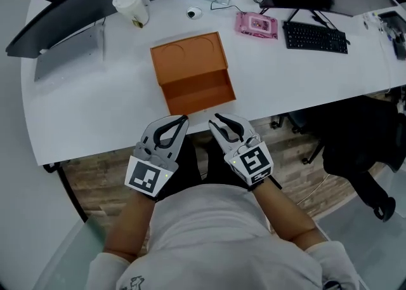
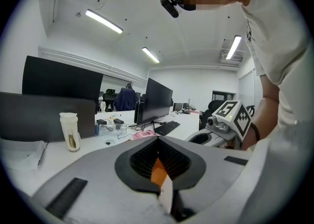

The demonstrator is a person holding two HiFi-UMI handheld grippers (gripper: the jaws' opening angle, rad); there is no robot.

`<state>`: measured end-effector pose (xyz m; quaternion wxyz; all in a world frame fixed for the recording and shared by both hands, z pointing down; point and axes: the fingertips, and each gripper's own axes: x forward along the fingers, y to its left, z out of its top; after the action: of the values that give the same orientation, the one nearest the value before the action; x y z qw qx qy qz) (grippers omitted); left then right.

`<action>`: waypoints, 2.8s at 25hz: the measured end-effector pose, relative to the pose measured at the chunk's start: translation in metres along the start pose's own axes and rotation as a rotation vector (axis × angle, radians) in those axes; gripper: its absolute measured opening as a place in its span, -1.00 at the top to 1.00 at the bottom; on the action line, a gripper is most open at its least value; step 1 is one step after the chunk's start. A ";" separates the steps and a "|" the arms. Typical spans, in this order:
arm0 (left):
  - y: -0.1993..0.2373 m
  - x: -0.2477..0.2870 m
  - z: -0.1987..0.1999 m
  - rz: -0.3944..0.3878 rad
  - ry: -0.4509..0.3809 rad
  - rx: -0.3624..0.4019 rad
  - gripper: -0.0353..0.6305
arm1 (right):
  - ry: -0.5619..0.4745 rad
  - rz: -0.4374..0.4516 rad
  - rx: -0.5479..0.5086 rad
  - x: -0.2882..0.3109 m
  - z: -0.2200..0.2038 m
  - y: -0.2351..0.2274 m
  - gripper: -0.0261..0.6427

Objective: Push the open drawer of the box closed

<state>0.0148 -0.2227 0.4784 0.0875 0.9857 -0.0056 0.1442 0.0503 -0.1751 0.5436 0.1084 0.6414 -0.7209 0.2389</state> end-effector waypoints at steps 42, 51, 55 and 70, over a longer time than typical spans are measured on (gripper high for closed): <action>0.019 0.026 -0.122 -0.066 0.138 -0.090 0.90 | 0.221 -0.086 0.168 0.088 -0.152 -0.035 0.66; 0.020 0.028 -0.124 -0.067 0.133 -0.100 0.90 | 0.236 -0.091 0.170 0.096 -0.154 -0.035 0.69; 0.024 0.026 -0.123 -0.062 0.134 -0.107 0.90 | 0.246 -0.091 0.163 0.096 -0.155 -0.035 0.70; 0.041 0.028 -0.111 -0.050 0.120 -0.109 0.90 | 0.275 -0.079 0.171 0.108 -0.149 -0.035 0.71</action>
<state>0.0089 -0.2436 0.5981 0.1450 0.9688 0.0165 0.2004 0.0459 -0.1995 0.7296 0.1605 0.6373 -0.6505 0.3806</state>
